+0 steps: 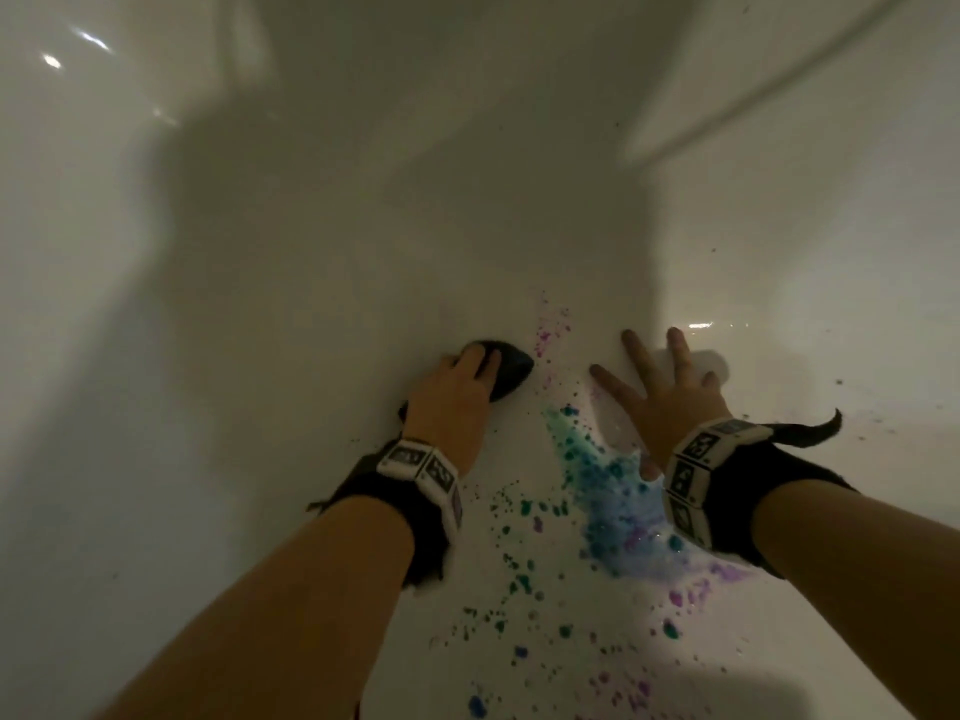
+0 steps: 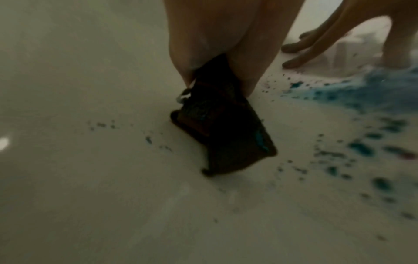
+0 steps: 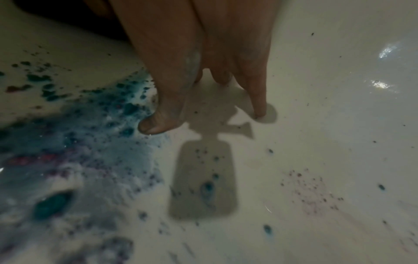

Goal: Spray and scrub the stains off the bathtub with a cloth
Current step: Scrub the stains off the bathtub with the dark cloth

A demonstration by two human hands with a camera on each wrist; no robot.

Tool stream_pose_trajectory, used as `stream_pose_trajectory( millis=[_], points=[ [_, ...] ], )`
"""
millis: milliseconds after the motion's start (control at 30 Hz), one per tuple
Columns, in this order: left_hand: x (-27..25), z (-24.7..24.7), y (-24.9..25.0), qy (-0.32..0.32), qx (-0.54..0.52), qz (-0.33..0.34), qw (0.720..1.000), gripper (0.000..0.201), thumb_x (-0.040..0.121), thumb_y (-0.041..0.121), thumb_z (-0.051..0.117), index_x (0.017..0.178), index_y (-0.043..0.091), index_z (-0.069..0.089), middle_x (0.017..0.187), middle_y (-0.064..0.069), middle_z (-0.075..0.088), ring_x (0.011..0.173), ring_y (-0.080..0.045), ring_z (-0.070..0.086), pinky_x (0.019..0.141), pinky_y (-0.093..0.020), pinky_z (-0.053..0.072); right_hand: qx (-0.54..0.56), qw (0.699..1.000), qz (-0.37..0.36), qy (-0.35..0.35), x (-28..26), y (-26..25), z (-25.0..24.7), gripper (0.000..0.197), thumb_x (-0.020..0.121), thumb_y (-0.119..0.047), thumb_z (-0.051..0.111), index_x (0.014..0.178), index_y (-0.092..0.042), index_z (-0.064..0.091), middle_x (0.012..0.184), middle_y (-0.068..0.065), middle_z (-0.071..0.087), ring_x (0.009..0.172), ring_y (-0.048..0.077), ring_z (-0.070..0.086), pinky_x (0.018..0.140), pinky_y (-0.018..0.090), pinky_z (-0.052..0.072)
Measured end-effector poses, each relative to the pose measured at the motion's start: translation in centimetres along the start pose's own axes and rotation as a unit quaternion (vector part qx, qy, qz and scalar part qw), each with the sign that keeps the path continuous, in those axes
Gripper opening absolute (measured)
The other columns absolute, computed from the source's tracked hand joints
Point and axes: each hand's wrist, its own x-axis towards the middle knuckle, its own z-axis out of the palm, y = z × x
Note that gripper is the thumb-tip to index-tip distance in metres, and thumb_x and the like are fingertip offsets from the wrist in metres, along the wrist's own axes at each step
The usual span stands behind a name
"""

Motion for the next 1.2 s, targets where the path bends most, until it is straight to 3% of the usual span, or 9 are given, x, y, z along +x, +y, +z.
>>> stream_pose_trajectory(
  millis=[100, 233, 333, 467, 600, 767, 867, 1000, 1200],
  points=[
    [-1.6, -0.5, -1.1, -0.037, -0.047, 0.049, 0.997, 0.058, 0.096, 0.004, 0.038, 0.148, 0.020, 0.020, 0.149, -0.004, 0.023, 0.129, -0.024, 0.032, 0.109, -0.033, 0.030, 0.002, 1.000, 0.004, 0.003, -0.1, -0.1, -0.1, 0.105, 0.081, -0.041, 0.064, 0.141, -0.039, -0.022, 0.147, 0.006, -0.037, 0.136, 0.044, -0.022, 0.109, 0.061, 0.018],
    [-2.6, -6.2, -4.4, 0.162, -0.188, 0.021, 0.969, 0.044, 0.094, 0.002, 0.041, 0.134, 0.017, 0.048, 0.134, -0.009, 0.050, 0.116, -0.016, 0.050, 0.100, -0.011, 0.028, 0.004, 1.000, 0.006, 0.004, -0.2, -0.2, -0.2, 0.106, 0.080, -0.041, 0.065, 0.142, -0.039, -0.021, 0.147, 0.006, -0.037, 0.136, 0.045, -0.022, 0.109, 0.062, 0.018],
    [-1.5, -9.5, -7.8, 0.275, -0.101, 0.015, 0.956, 0.044, 0.093, 0.005, 0.037, 0.136, 0.009, 0.046, 0.139, -0.016, 0.046, 0.127, -0.028, 0.044, 0.108, -0.031, 0.030, -0.001, 1.000, 0.010, 0.009, -0.1, -0.2, 0.0, 0.107, 0.080, -0.043, 0.065, 0.141, -0.039, -0.022, 0.147, 0.006, -0.037, 0.136, 0.045, -0.022, 0.109, 0.061, 0.019],
    [-1.3, -7.3, -9.5, 0.167, 0.058, 0.077, 0.981, 0.047, 0.084, 0.001, 0.046, 0.131, -0.001, 0.049, 0.137, -0.024, 0.046, 0.124, -0.047, 0.044, 0.095, -0.061, 0.041, -0.007, 1.000, 0.008, 0.014, -0.2, -0.2, 0.0, 0.105, 0.080, -0.045, 0.064, 0.141, -0.040, -0.022, 0.148, 0.006, -0.036, 0.136, 0.045, -0.020, 0.109, 0.060, 0.021],
    [-4.3, -2.3, -7.2, 0.055, 0.127, 0.114, 0.984, 0.047, 0.060, 0.001, 0.078, 0.105, -0.003, 0.068, 0.113, -0.026, 0.063, 0.098, -0.048, 0.061, 0.073, -0.060, 0.049, -0.009, 1.000, 0.005, 0.015, -0.2, -0.1, 0.0, 0.105, 0.081, -0.043, 0.064, 0.141, -0.040, -0.022, 0.147, 0.005, -0.036, 0.136, 0.045, -0.020, 0.109, 0.060, 0.021],
    [-7.7, 1.0, -2.2, -0.100, 0.026, 0.074, 0.992, 0.061, 0.095, 0.012, 0.046, 0.148, 0.017, 0.017, 0.157, -0.006, 0.007, 0.144, -0.025, 0.012, 0.114, -0.033, 0.027, -0.004, 1.000, -0.002, 0.018, 0.0, 0.0, 0.2, 0.106, 0.080, -0.042, 0.065, 0.142, -0.039, -0.021, 0.148, 0.005, -0.035, 0.136, 0.045, -0.021, 0.109, 0.061, 0.019],
    [-9.3, -0.8, -2.3, -0.010, -0.087, 0.031, 0.996, 0.058, 0.096, 0.003, 0.037, 0.147, 0.022, 0.020, 0.156, 0.003, 0.007, 0.145, -0.019, 0.008, 0.114, -0.024, 0.011, 0.004, 1.000, -0.002, 0.018, 0.0, 0.0, 0.1, 0.104, 0.081, -0.041, 0.065, 0.142, -0.039, -0.020, 0.148, 0.005, -0.035, 0.136, 0.045, -0.022, 0.109, 0.062, 0.018],
    [-9.7, -4.1, -6.8, 0.212, -0.039, -0.003, 0.977, 0.046, 0.085, 0.000, 0.042, 0.131, -0.002, 0.050, 0.140, -0.024, 0.041, 0.126, -0.049, 0.038, 0.100, -0.053, 0.031, 0.002, 1.000, 0.001, 0.021, 0.0, 0.0, 0.2, 0.106, 0.080, -0.039, 0.066, 0.142, -0.039, -0.020, 0.148, 0.005, -0.035, 0.136, 0.045, -0.022, 0.109, 0.062, 0.019],
    [-9.5, -0.8, -7.5, 0.044, 0.110, 0.036, 0.992, 0.046, 0.076, -0.004, 0.040, 0.118, -0.007, 0.060, 0.128, -0.029, 0.051, 0.110, -0.058, 0.049, 0.082, -0.068, 0.043, -0.004, 1.000, 0.003, 0.022, -0.1, -0.2, 0.0, 0.109, 0.078, -0.044, 0.068, 0.142, -0.038, -0.021, 0.148, 0.006, -0.034, 0.136, 0.045, -0.020, 0.108, 0.062, 0.021]
  ],
)
